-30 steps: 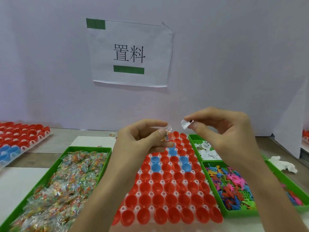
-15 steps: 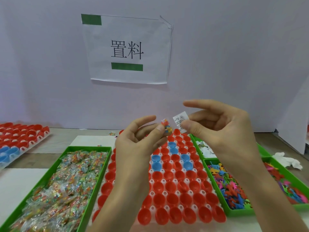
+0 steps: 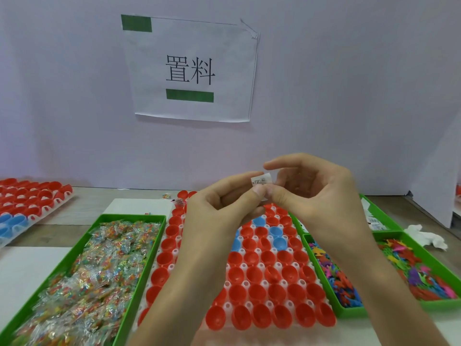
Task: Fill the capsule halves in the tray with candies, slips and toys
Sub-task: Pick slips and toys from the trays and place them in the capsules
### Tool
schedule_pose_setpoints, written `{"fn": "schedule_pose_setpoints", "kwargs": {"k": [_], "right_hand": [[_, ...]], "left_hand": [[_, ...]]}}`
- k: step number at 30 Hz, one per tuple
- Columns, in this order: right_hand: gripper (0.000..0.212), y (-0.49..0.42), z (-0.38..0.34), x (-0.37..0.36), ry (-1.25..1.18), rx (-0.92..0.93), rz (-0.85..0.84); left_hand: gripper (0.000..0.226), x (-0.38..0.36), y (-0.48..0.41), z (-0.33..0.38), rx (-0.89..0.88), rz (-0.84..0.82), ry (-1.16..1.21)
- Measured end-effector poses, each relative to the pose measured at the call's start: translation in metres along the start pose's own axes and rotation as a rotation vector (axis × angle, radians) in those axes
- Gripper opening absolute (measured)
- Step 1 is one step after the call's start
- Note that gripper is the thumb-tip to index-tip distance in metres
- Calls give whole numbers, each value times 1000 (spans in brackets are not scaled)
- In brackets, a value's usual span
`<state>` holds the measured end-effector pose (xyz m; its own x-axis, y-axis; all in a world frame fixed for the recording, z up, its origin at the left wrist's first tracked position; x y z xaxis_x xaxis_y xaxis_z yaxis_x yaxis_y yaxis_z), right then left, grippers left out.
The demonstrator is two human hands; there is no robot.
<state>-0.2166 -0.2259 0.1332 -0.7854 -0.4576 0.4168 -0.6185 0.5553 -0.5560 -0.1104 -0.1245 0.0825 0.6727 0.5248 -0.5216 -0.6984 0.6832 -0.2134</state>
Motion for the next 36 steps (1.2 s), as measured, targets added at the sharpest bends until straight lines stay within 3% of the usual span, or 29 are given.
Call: {"fn": "schedule_pose_setpoints", "kwargs": {"k": [6, 9, 11, 14, 16, 20, 33, 36], "right_hand": [[37, -1, -5, -4, -23, 7, -215], [19, -4, 11, 8, 131, -49, -278], [10, -8, 42, 19, 308, -152, -302], [14, -4, 110, 32, 658, -360, -419], [14, 10, 156, 34, 753, -524, -536], [12, 30, 205, 26, 784, -672, -674], [13, 25, 212, 39, 679, -641, -646], [5, 28, 210, 40, 654, -624, -691]], "left_hand": [[29, 4, -2, -4, 71, -8, 82], [32, 7, -2, -1, 50, 9, 42], [33, 9, -2, 1, 41, 23, 31], [32, 11, -2, 0, 38, 34, 23], [31, 10, -3, 0, 36, 30, 21], [28, 10, -3, 1, 26, 28, 24], [27, 10, -4, 3, 14, 33, 14], [28, 11, -3, 4, 13, 36, 9]]}}
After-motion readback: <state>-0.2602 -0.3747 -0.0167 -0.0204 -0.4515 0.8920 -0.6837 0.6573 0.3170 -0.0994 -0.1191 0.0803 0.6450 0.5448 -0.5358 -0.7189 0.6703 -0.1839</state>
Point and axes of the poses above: each hand's wrist, its own y-axis away from the middle knuckle, its own x-axis out of the back of the hand, z = x × y, the point moved 10 cm from there along -y, towards the middle knuckle, and after that the axes turned 12 degrees about y, right-handed, at the moved point
